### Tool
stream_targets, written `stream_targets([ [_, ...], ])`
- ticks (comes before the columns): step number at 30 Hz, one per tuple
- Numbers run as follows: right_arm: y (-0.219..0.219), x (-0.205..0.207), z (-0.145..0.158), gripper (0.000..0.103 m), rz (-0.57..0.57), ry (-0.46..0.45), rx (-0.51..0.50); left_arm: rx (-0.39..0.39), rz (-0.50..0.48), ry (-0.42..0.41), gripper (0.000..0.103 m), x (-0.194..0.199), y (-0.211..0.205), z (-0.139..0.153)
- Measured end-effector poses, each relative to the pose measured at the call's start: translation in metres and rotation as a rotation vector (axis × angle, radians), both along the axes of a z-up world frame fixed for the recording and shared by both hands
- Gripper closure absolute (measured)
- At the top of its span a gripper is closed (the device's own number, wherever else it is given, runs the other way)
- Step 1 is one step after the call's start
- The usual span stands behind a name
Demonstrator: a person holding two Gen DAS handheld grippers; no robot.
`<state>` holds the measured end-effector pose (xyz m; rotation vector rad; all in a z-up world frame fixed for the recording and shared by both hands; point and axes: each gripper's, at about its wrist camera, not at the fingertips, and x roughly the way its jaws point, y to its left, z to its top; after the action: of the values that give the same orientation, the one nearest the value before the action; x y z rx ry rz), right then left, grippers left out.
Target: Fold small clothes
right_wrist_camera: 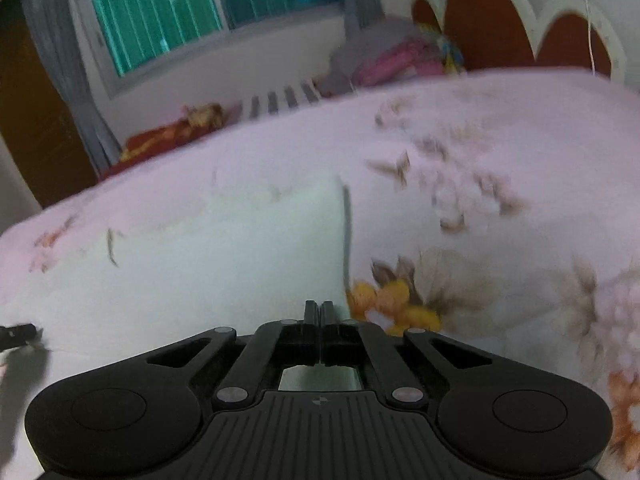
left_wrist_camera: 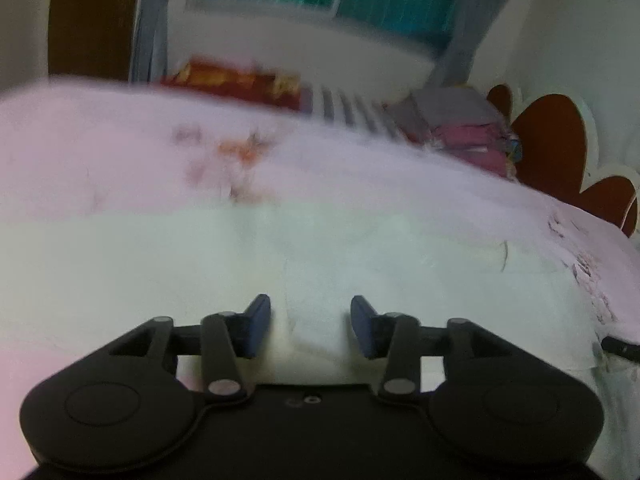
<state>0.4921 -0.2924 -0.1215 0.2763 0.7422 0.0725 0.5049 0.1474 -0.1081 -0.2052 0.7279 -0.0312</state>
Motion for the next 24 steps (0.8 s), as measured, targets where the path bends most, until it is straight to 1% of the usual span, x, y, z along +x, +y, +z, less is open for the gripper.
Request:
stream_targets([
  [2,0.008,0.001,0.004,0.103,0.039,-0.033,0.022,0.011,-0.095,-0.004,0.061,0.007,-0.028,0.004],
  [3,0.015,0.004,0.002,0.103,0.067,-0.032,0.039,0.037,-0.152,-0.009,0.058,0.011,-0.049,0.003],
  [4,0.024,0.009,-0.002,0.103,0.097,-0.023,0.050,0.049,-0.187,-0.001,0.057,0.015,-0.064,0.000],
  [6,0.049,0.016,-0.010,0.103,0.167,-0.005,0.046,0.055,-0.217,0.023,0.056,0.023,-0.085,-0.012],
  [8,0.064,0.019,-0.017,0.103,0.217,0.007,0.049,0.063,-0.207,0.066,0.056,0.030,-0.086,-0.026],
  [10,0.062,0.020,-0.019,0.103,0.237,-0.002,0.042,0.050,-0.194,0.056,0.058,0.027,-0.071,-0.029],
  [11,0.051,0.021,-0.021,0.103,0.205,0.000,0.033,0.047,-0.175,0.057,0.060,0.026,-0.061,-0.027],
  [12,0.037,0.022,-0.022,0.103,0.152,0.010,0.024,0.058,-0.153,0.053,0.060,0.026,-0.056,-0.025],
  [13,0.018,0.024,-0.023,0.103,0.091,0.021,0.033,0.059,-0.132,0.050,0.060,0.028,-0.051,-0.024],
  [14,0.003,0.027,-0.022,0.103,0.044,0.026,0.059,0.043,-0.127,0.049,0.055,0.033,-0.050,-0.023],
  [15,-0.003,0.033,-0.021,0.103,0.024,0.028,0.068,0.032,-0.128,0.050,0.054,0.039,-0.051,-0.023],
  [16,-0.001,0.039,-0.018,0.103,0.028,0.024,0.062,0.032,-0.133,0.051,0.053,0.045,-0.057,-0.024],
  [18,0.020,0.056,-0.011,0.103,0.092,0.007,0.064,0.039,-0.160,0.036,0.050,0.057,-0.068,-0.023],
  [21,0.063,0.079,-0.011,0.103,0.217,0.003,0.111,0.063,-0.162,0.048,0.051,0.068,-0.075,-0.029],
  [23,0.085,0.090,-0.016,0.103,0.286,0.017,0.080,0.083,-0.155,0.041,0.053,0.068,-0.068,-0.029],
  [24,0.088,0.093,-0.017,0.103,0.302,0.012,0.052,0.101,-0.146,0.041,0.054,0.067,-0.061,-0.030],
])
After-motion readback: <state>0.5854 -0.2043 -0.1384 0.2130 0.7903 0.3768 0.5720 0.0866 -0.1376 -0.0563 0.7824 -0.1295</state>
